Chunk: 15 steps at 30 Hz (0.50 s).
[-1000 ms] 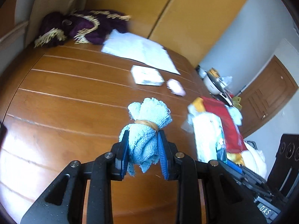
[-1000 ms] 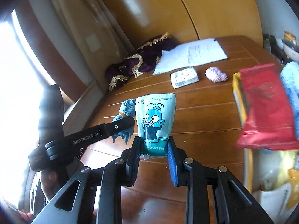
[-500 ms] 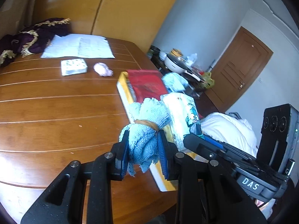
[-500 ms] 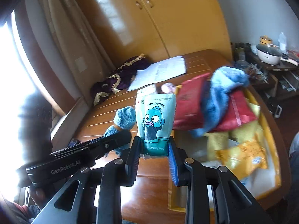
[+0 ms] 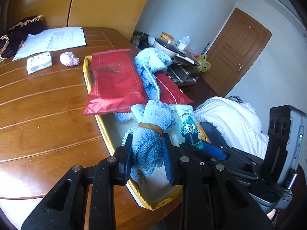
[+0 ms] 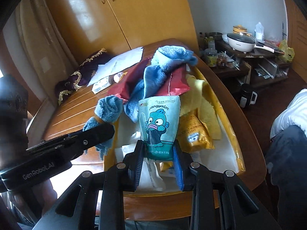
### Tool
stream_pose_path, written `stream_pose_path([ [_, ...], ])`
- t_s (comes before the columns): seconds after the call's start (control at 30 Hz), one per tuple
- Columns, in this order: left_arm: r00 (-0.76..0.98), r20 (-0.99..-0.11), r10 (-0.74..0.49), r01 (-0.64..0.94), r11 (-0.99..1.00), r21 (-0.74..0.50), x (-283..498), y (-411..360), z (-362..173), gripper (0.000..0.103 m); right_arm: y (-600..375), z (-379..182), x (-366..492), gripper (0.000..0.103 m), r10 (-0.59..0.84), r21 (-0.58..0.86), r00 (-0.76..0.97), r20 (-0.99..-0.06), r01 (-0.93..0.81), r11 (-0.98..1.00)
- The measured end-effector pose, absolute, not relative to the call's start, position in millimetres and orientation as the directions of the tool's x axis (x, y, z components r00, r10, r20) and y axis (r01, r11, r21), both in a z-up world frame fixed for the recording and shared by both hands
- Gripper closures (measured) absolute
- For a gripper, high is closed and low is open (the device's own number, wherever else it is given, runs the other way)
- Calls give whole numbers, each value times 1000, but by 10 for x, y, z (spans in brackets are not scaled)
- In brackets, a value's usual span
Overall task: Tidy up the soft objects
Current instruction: 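Carry the blue towel and tissue pack into the box and open both tools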
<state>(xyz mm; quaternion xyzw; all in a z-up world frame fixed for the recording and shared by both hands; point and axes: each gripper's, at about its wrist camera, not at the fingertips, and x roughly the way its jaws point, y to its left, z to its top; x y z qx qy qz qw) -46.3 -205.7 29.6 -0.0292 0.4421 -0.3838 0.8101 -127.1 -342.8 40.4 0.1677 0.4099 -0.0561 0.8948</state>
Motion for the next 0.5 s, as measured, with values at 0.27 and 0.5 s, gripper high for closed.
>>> stream_pose_path([
  [0.27, 266, -722, -638, 587, 701, -404, -395, -2149, 76, 78, -3405, 368, -1253, 67, 23, 227, 639, -768, 239, 944],
  [0.5, 206, -680, -703, 600, 640, -480, -409, -2036, 103, 61, -3388, 520, -1347, 58, 32, 260, 690, -723, 230, 938],
])
